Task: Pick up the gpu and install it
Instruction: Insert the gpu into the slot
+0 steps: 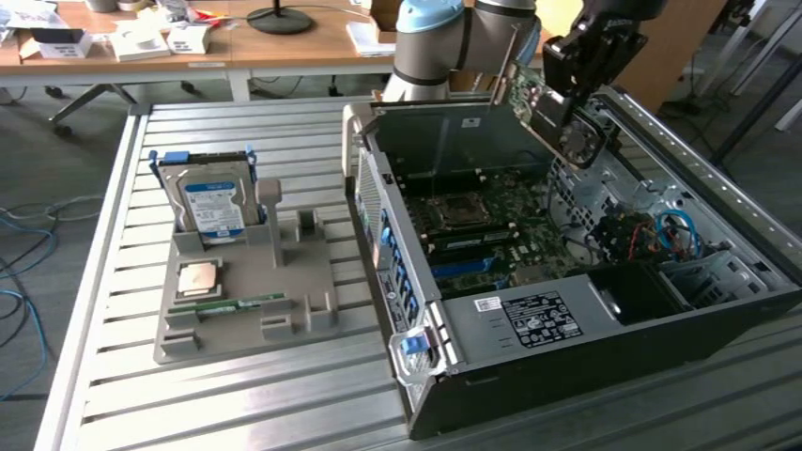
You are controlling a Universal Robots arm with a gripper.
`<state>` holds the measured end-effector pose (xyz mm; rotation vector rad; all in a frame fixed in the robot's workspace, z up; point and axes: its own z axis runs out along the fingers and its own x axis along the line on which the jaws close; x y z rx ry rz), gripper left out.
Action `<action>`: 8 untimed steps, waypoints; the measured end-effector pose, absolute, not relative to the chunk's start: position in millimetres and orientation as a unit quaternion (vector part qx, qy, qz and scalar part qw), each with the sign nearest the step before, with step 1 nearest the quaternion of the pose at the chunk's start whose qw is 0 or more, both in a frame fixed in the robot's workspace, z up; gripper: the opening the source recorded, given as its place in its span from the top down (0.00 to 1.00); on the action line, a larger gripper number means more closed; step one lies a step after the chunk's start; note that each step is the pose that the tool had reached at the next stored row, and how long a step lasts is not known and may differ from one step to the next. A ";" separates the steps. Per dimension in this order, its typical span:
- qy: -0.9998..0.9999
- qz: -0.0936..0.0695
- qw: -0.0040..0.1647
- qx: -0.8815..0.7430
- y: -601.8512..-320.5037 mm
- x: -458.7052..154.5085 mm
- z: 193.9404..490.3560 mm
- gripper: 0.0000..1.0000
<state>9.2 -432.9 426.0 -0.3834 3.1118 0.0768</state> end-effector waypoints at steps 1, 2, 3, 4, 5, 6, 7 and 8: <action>0.989 0.022 0.002 -0.149 -432.8 9.1 426.0 0.74; 0.987 0.022 0.001 -0.156 -432.8 9.1 425.9 0.74; 0.986 0.021 0.001 -0.163 -432.8 9.1 426.0 0.74; 0.985 0.021 0.001 -0.170 -432.8 9.1 426.0 0.74; 0.984 0.020 0.001 -0.176 -432.8 9.0 426.0 0.74; 0.983 0.020 0.001 -0.183 -432.8 9.0 425.9 0.74; 0.982 0.019 0.000 -0.190 -432.8 9.0 425.9 0.74; 0.980 0.019 0.000 -0.197 -432.8 9.0 425.9 0.74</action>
